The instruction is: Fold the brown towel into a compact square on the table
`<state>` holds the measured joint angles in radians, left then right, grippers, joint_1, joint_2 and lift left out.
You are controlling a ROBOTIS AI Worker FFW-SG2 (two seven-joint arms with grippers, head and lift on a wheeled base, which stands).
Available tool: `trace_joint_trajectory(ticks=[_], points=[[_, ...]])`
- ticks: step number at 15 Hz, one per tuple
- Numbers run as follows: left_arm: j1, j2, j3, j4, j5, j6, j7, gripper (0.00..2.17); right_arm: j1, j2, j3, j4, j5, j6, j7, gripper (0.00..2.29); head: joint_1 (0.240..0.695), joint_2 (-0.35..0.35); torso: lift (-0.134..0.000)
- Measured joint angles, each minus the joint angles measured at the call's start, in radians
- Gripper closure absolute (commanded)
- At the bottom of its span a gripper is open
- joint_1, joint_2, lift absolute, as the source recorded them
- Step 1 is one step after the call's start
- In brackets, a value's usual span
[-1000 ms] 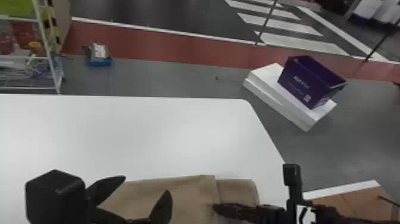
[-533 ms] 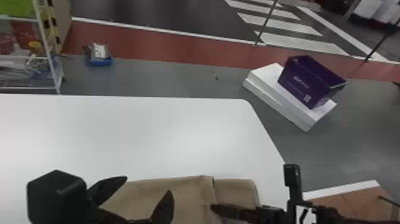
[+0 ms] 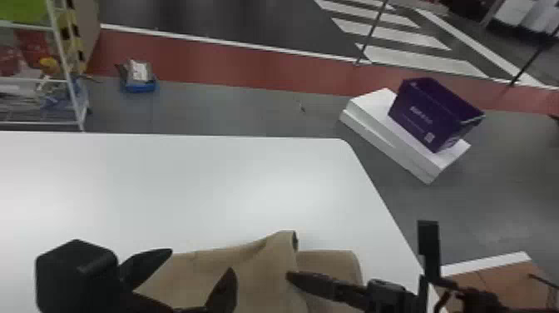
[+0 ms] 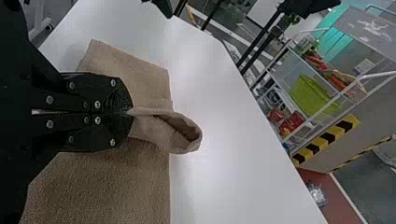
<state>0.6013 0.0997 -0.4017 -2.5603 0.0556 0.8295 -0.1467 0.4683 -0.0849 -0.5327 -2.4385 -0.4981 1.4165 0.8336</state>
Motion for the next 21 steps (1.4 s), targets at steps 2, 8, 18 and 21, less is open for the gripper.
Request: trace_joint_trajectory(ticks=[2,8,18,21], points=[[0.000,0.000,0.010,0.015,0.001,-0.020,0.006,0.08,0.003,0.016,-0.075,-0.039,-0.078,0.045,0.015,1.18,0.695,-0.350,-0.124],[0.001,-0.002,0.018,0.042,0.003,-0.045,0.012,0.08,-0.018,0.029,-0.253,-0.093,-0.259,0.136,0.023,1.18,0.695,-0.350,-0.124],[0.020,-0.002,0.011,0.067,0.005,-0.093,0.001,0.08,-0.037,0.021,-0.364,0.083,-0.184,0.096,0.105,1.18,0.695,-0.350,-0.124],[0.021,-0.001,-0.002,0.068,-0.003,-0.094,0.007,0.08,-0.051,0.008,-0.328,0.149,-0.132,0.066,0.103,1.18,0.695,-0.350,-0.124]])
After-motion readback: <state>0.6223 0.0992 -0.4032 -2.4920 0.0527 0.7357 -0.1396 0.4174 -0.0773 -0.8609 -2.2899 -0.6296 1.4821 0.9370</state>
